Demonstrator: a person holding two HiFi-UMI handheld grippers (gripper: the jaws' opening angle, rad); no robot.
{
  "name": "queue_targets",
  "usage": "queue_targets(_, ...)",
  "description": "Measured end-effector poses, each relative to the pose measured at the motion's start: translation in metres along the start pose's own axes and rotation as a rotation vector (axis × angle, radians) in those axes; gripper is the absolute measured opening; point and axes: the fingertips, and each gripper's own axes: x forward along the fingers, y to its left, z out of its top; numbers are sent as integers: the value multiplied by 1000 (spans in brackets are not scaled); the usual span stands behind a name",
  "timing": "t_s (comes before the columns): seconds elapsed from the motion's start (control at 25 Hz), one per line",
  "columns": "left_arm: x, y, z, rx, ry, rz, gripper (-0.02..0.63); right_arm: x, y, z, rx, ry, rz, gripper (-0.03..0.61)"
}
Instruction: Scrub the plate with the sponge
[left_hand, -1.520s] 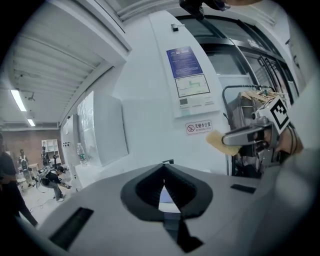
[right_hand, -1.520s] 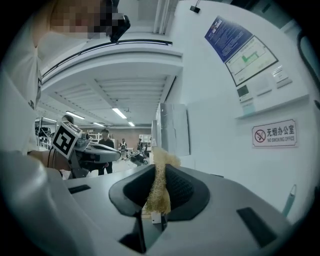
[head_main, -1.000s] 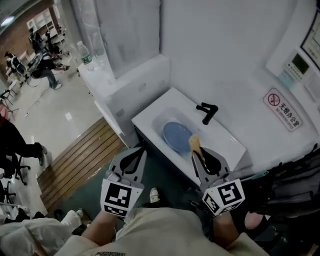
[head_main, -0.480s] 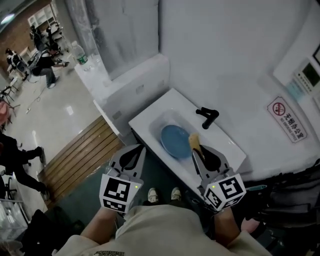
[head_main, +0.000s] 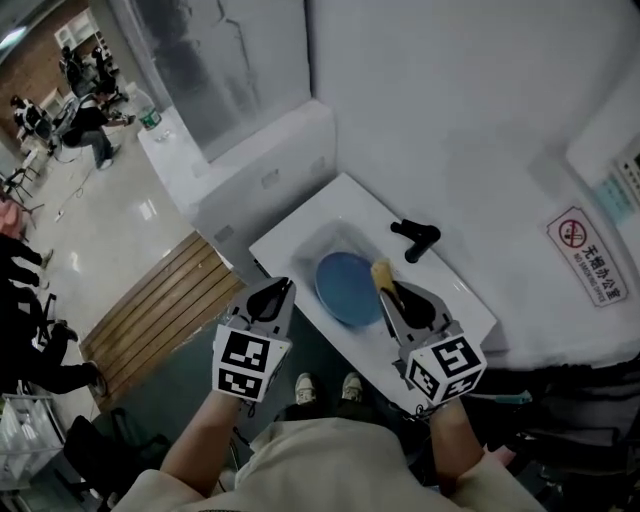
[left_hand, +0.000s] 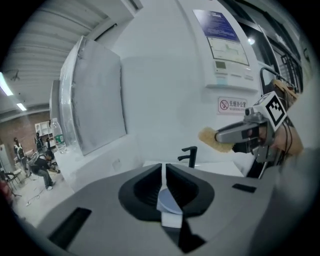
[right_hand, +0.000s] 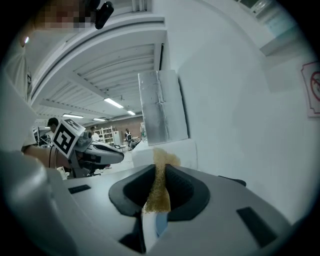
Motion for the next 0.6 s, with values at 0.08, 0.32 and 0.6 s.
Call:
queue_targets(0.08,21,3,-9,-11,43,-24,63,16,-7,-5,11,3,18,70)
queue_targets(0.32,80,19,-45,-204,199,-77,94,64,-33,-28,66,21,56,71)
queue_targets(0.6,147,14,-89,-251,320,-184,138,115,-55,-73,109,101,93,71)
